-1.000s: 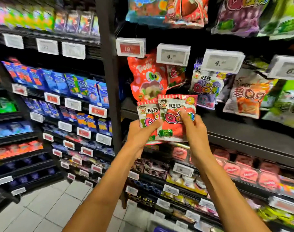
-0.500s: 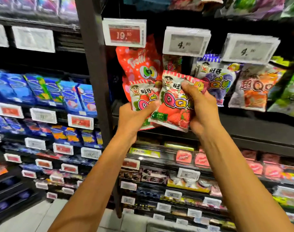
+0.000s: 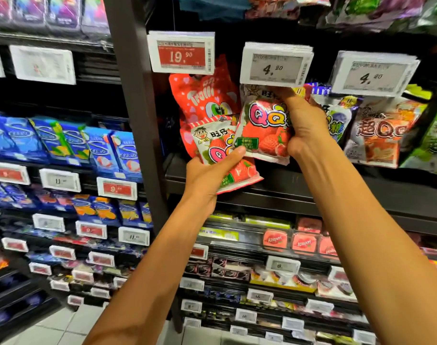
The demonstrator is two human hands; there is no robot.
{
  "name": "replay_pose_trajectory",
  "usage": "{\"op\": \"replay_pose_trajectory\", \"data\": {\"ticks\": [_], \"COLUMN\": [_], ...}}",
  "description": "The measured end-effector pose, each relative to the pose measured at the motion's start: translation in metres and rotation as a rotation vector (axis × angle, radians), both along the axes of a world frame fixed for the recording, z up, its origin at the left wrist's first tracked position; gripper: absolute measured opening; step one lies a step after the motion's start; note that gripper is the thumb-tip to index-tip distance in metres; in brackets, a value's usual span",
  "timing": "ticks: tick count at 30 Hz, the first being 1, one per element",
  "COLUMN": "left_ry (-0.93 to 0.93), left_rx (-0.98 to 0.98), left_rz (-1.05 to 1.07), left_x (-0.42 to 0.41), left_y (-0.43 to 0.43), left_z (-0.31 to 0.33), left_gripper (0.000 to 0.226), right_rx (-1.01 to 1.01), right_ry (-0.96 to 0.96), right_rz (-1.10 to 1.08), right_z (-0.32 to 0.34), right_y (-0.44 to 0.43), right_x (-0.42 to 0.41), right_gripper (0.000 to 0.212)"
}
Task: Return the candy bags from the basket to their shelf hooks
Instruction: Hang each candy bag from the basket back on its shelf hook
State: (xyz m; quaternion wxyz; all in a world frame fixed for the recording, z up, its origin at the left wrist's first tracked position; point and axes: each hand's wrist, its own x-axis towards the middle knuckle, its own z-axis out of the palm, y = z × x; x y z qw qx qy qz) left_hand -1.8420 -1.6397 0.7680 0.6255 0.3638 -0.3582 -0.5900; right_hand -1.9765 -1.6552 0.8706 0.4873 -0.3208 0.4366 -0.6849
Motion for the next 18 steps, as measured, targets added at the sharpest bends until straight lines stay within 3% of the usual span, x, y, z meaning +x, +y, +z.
{"op": "replay_pose_trajectory", "data": {"ticks": [2,6,12,16,18], "left_ry": [0.003,0.037,0.056,0.031,0.009], "left_rx": [0.001,0.011,0.063,0.076,0.079], "left_rz": [-0.013,-0.009,-0.026,-0.004,0.004], "left_x": [-0.0025,-0.0047,-0.0060,-0.0058,-0.0058], "left_y": [-0.0001,-0.0018,-0.0005,-0.0032,-0.0050], "left_z": [-0.0001,0.0012,-0.0036,-0.0011,-0.0008], "left_gripper": [0.029,0.031,0.038,0.036,0.033], "right_rx": [0.004,-0.001,0.026,0.068,0.083], "right_ry": [0.004,0.060,0.080,0.057,0.031], "right_rz": [0.001,-0.002,0.058,0.143,0.157], "right_z": [0.0021,0.0044,-0.0041,-0.0005,0.0011], "right_y": [-0.0034,-0.0082,-0.0080,-0.0068,-0.0061], "right_x": [-0.0010,0.0008,-0.0010,0.0004,0.0014], "right_gripper": [0.020,0.051,0.051,0.022,0.018]}}
